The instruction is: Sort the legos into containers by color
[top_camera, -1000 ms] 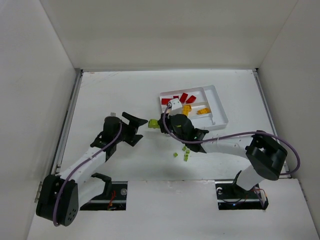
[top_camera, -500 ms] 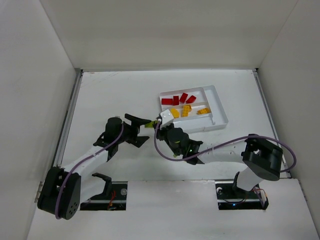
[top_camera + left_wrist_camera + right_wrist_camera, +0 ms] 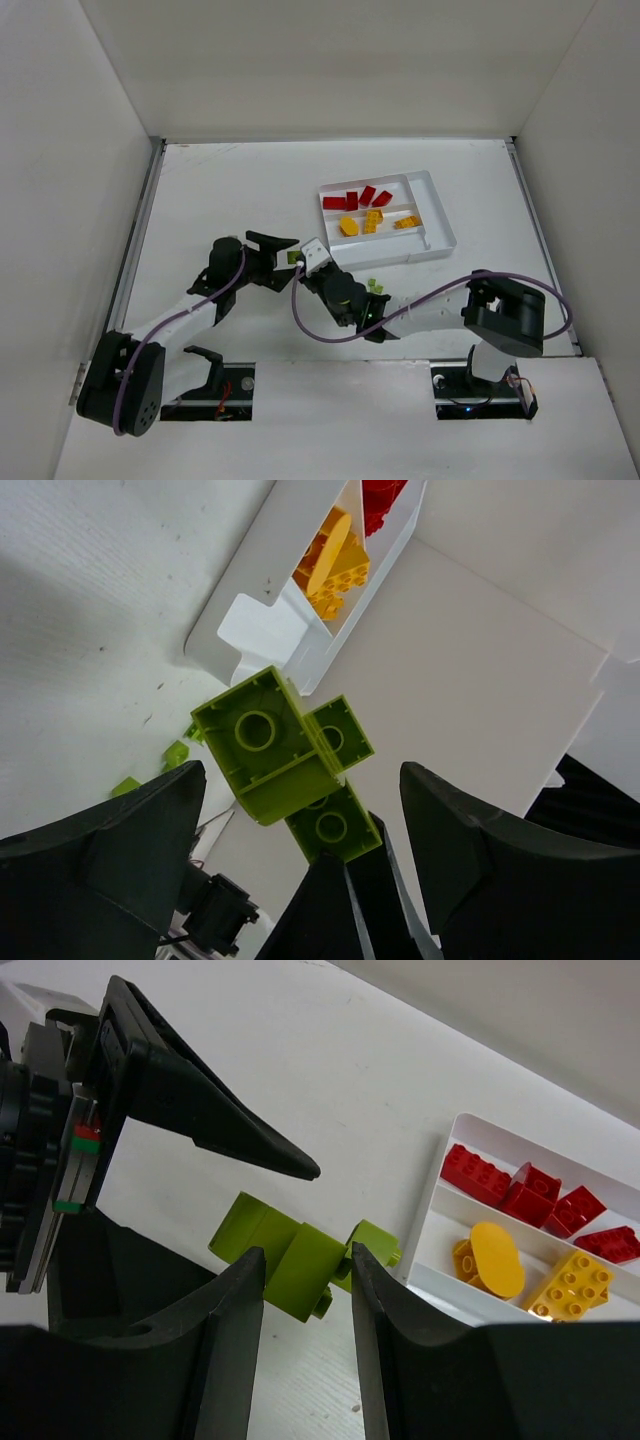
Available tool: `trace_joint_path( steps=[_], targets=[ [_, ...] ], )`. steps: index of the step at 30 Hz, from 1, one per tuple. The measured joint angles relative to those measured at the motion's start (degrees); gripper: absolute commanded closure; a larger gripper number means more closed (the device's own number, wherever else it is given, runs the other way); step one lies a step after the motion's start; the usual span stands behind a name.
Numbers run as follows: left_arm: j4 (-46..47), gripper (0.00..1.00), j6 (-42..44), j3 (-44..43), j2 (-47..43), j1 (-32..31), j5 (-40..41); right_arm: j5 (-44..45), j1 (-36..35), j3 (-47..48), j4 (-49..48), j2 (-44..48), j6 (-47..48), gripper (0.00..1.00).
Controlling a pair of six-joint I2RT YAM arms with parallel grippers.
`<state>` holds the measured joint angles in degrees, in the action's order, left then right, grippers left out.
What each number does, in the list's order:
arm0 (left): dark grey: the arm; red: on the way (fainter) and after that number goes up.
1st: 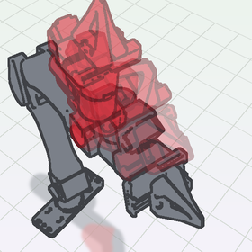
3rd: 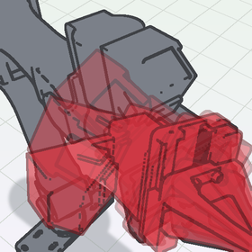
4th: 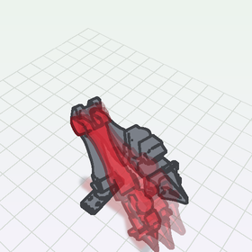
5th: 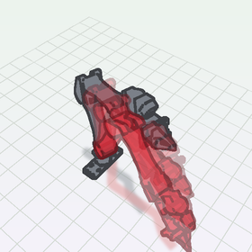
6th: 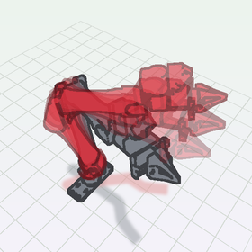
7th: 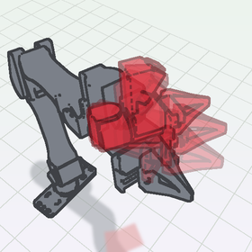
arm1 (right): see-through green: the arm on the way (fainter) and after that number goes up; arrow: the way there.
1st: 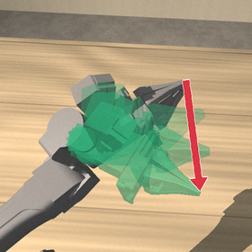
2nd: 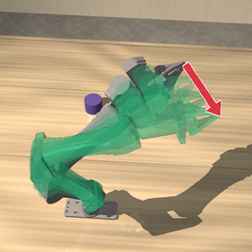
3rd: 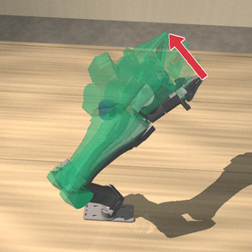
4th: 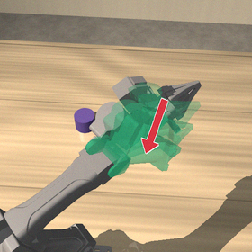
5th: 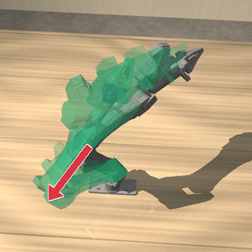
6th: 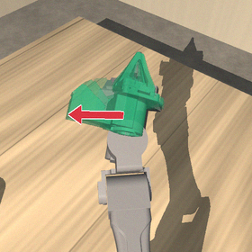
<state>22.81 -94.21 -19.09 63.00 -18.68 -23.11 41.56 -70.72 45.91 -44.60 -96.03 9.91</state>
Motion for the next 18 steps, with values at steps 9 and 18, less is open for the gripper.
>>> trace_joint_path(
  steps=[9, 18],
  targets=[
    [2.0, 0.32, -1.1, 0.0, 3.6, -0.3, 0.0, 1.4, -1.0, 0.0, -3.6, -0.5, 2.7, 0.64],
    [3.4, 0.52, -2.4, 0.0, 4.0, -0.6, 0.0, 2.0, -2.3, 0.0, -5.8, -3.4, 5.5, 0.63]
  ],
)
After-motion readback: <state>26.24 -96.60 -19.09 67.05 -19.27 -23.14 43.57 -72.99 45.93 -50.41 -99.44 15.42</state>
